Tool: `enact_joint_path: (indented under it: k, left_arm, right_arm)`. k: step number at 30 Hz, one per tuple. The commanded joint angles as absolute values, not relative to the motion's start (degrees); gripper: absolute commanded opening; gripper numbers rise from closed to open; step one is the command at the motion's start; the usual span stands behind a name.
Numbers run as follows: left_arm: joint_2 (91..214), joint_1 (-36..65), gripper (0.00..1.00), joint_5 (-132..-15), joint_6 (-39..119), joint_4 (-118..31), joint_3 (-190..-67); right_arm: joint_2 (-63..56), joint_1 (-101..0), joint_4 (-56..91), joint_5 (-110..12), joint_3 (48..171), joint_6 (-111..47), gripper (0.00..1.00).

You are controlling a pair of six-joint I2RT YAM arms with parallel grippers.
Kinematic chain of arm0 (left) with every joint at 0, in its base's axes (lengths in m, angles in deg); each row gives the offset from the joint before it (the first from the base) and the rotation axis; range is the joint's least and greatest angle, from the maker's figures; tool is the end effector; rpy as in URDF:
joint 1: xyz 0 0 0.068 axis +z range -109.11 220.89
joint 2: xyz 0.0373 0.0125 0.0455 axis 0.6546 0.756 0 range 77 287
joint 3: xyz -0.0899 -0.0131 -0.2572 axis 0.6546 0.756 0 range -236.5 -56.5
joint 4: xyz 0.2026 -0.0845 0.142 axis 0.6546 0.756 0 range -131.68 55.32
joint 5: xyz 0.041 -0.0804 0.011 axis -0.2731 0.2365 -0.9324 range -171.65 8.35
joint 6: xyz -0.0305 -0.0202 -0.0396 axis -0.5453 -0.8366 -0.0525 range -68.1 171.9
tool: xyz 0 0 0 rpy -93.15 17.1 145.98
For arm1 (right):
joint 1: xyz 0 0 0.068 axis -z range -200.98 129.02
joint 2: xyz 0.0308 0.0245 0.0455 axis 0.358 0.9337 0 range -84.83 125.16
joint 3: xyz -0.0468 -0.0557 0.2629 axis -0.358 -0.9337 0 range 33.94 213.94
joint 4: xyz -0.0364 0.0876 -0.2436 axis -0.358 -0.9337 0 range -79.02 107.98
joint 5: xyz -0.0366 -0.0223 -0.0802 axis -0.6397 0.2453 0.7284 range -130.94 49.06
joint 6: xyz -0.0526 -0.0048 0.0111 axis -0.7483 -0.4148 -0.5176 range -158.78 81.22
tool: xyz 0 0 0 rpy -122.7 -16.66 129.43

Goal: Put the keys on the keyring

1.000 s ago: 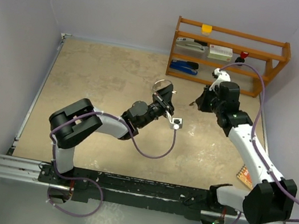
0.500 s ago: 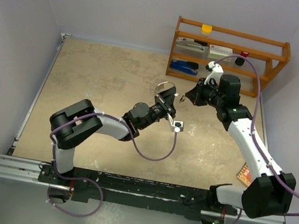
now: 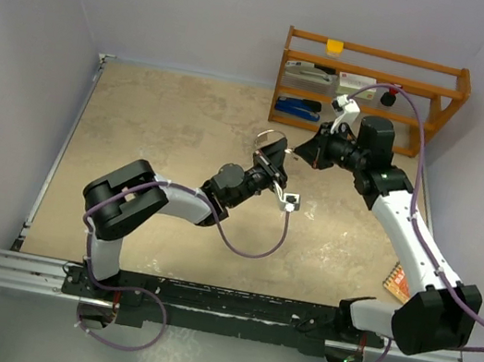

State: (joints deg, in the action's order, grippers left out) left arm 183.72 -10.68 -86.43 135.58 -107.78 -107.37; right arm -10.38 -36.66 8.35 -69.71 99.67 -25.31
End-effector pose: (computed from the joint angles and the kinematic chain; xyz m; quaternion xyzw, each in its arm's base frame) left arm 0.2452 -0.3044 0.2167 0.5801 0.2734 0.2377 0.7295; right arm 0.2845 0.0977 0.3567 -0.1605 0.7824 0.3376 0.4980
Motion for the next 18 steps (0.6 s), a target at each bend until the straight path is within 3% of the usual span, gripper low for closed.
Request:
enact_joint_path:
  k: [1,18]
  left_arm:
    - [184.1,-11.05,0.0,-87.23,136.95,-110.01,-110.28]
    - [184.05,-10.7,0.0,-88.29,137.16,-111.07,-111.07]
  right_arm:
    - [-12.69,-36.54,6.73,-73.24,102.45,-26.07,0.0]
    - [-16.19,-36.58,2.41,-71.12,100.73,-27.89,0.0]
